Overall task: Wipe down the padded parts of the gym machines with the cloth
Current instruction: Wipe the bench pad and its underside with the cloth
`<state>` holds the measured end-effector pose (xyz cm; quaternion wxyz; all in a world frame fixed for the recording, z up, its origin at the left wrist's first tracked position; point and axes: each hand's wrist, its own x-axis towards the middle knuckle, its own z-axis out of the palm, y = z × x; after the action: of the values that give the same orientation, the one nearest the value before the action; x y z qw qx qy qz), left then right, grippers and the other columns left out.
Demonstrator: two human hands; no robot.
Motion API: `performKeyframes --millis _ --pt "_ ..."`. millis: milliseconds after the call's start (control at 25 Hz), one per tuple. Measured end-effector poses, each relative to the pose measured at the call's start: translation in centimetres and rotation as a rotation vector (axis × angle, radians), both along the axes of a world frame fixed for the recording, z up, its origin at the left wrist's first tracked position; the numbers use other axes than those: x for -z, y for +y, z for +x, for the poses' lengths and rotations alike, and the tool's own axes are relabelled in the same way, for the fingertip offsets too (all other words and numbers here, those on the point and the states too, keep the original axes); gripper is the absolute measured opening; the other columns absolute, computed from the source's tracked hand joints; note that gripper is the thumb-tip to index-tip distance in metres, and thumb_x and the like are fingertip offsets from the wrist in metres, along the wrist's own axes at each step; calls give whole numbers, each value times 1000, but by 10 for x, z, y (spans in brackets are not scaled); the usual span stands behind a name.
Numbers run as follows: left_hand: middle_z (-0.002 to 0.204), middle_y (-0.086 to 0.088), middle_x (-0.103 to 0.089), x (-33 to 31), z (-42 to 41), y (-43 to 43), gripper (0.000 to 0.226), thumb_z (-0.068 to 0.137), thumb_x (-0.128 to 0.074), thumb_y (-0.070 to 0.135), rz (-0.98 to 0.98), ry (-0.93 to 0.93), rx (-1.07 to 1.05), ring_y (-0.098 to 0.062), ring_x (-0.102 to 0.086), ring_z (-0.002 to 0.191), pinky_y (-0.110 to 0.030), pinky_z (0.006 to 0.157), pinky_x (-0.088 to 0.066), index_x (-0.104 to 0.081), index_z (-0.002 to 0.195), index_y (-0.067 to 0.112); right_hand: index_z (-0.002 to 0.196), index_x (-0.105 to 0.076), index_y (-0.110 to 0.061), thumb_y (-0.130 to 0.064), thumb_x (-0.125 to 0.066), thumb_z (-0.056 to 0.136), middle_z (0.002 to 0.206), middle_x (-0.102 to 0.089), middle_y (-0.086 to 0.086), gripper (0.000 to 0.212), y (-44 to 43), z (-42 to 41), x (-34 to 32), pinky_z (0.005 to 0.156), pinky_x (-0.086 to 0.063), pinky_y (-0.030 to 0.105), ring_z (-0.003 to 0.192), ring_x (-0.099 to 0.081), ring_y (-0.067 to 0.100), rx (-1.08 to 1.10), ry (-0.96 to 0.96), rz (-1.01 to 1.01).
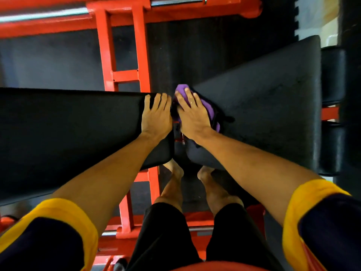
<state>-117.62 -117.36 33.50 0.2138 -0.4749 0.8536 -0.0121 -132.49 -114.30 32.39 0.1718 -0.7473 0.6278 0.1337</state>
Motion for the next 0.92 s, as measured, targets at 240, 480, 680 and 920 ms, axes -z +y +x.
performKeyframes --millis 240,480,680,920 --pt "162 -18 -31 2 -9 -10 66 102 -20 39 30 -84 -49 -36 -20 153 -57 125 -6 -24 157 2 164 -17 -22 -38 -68 94 171 -4 13 88 20 -42 -20 126 -8 52 156 -5 41 165 -77 -121" --pt "160 -16 -34 13 -11 -9 71 101 -33 52 -6 -74 -69 -37 -25 150 -58 123 -9 -30 156 6 162 -25 -18 -44 -58 97 169 -11 16 78 -51 -18 -8 126 -7 55 155 -7 47 -21 60 98" --pt "160 -14 -35 20 -14 -11 72 98 -42 52 13 -35 -104 -35 -26 150 -57 122 -4 -34 156 10 128 -65 -19 -50 -57 91 131 -58 10 49 -112 -2 -15 98 -45 42 120 -58 34 -34 167 278" --pt "162 -16 -31 16 -13 -11 65 102 -30 43 17 -20 -135 -36 -22 151 -57 123 -6 -31 158 10 133 -59 -17 -62 -52 94 133 -58 11 60 -91 -78 -36 98 -41 46 119 -56 38 116 108 79"
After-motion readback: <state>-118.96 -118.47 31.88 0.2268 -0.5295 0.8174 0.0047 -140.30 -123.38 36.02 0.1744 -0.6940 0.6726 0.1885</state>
